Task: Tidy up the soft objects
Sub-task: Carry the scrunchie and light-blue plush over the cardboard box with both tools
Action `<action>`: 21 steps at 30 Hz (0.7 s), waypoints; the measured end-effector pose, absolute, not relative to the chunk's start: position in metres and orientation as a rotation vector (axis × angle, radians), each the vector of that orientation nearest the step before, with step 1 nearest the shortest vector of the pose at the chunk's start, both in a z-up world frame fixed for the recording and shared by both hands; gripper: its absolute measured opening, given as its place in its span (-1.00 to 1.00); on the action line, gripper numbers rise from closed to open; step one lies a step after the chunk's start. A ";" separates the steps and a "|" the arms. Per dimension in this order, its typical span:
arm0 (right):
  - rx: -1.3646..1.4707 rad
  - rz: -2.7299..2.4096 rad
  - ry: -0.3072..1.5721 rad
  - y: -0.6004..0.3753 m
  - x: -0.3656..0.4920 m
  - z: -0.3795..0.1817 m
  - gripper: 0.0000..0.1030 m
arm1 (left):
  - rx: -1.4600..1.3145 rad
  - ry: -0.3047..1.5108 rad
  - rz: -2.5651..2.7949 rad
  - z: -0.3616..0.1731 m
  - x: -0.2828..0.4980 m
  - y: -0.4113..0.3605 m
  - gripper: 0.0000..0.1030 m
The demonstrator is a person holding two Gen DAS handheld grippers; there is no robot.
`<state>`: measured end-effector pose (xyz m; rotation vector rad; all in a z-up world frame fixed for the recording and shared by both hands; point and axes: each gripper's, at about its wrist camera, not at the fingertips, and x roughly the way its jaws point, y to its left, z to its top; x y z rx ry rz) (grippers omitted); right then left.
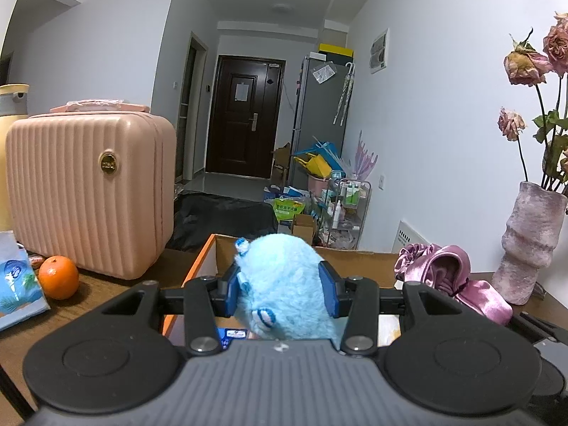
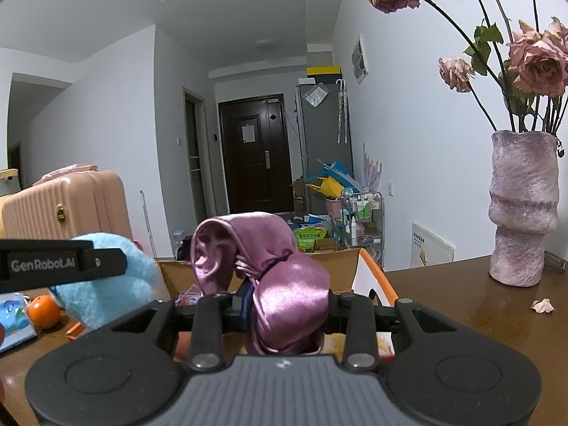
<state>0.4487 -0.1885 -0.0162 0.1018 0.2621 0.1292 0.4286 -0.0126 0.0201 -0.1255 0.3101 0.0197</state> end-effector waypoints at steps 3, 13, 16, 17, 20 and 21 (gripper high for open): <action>0.105 0.122 0.264 -0.188 0.456 -0.017 -0.35 | -0.124 0.307 0.020 0.020 0.434 -0.014 -0.13; 0.104 0.100 0.267 -0.187 0.479 -0.019 -0.35 | -0.109 0.299 0.031 0.018 0.461 -0.021 -0.13; 0.098 0.095 0.272 -0.186 0.486 -0.020 -0.35 | -0.108 0.303 0.033 0.017 0.468 -0.022 -0.13; 0.096 0.093 0.273 -0.185 0.488 -0.020 -0.35 | -0.107 0.303 0.035 0.017 0.470 -0.023 -0.13; 0.090 0.089 0.275 -0.182 0.491 -0.021 -0.35 | -0.103 0.304 0.044 0.015 0.477 -0.024 -0.13; 0.088 0.090 0.279 -0.181 0.492 -0.022 -0.35 | -0.102 0.307 0.045 0.015 0.478 -0.024 -0.13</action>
